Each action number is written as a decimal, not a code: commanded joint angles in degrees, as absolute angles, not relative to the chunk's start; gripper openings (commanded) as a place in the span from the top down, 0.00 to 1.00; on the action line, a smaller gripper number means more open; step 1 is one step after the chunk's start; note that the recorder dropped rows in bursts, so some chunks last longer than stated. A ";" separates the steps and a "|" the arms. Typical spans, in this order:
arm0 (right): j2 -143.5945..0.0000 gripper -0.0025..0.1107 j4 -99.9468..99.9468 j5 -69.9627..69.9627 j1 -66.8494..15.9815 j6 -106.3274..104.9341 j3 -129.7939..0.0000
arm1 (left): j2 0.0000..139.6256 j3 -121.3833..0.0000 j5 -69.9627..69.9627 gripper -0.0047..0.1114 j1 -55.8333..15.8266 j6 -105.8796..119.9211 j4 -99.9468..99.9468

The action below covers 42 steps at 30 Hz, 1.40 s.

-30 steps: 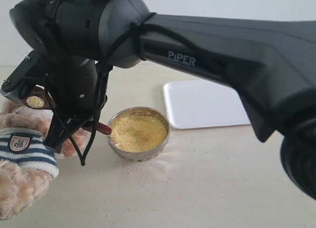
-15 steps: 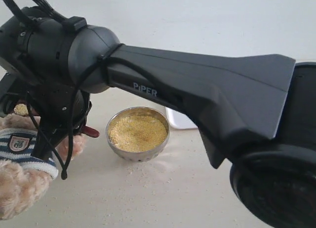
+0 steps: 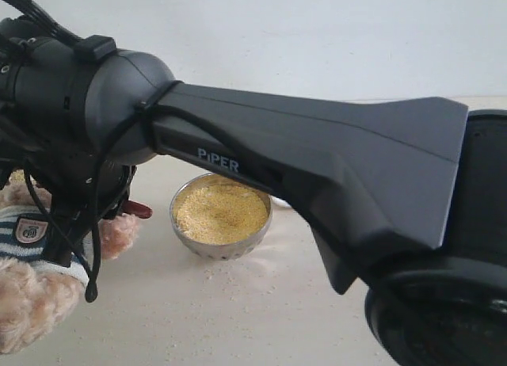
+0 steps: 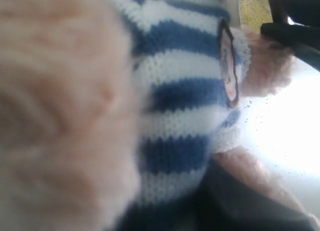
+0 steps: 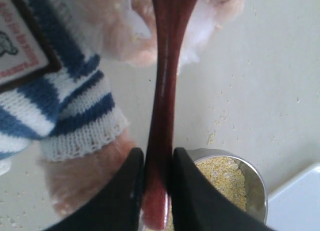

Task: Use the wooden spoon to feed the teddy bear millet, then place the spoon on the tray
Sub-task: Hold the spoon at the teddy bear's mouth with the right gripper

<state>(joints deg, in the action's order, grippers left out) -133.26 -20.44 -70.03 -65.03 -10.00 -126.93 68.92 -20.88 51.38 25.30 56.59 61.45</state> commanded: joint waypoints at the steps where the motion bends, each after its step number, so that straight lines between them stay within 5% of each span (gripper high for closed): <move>1: -133.22 0.98 -20.78 -69.96 -65.12 -10.94 -127.39 | 68.35 -20.80 51.85 0.89 25.38 56.58 62.68; 42: -136.63 0.98 -43.20 -69.96 -68.92 -0.73 -127.26 | 68.35 -20.80 51.85 0.89 25.38 56.58 62.68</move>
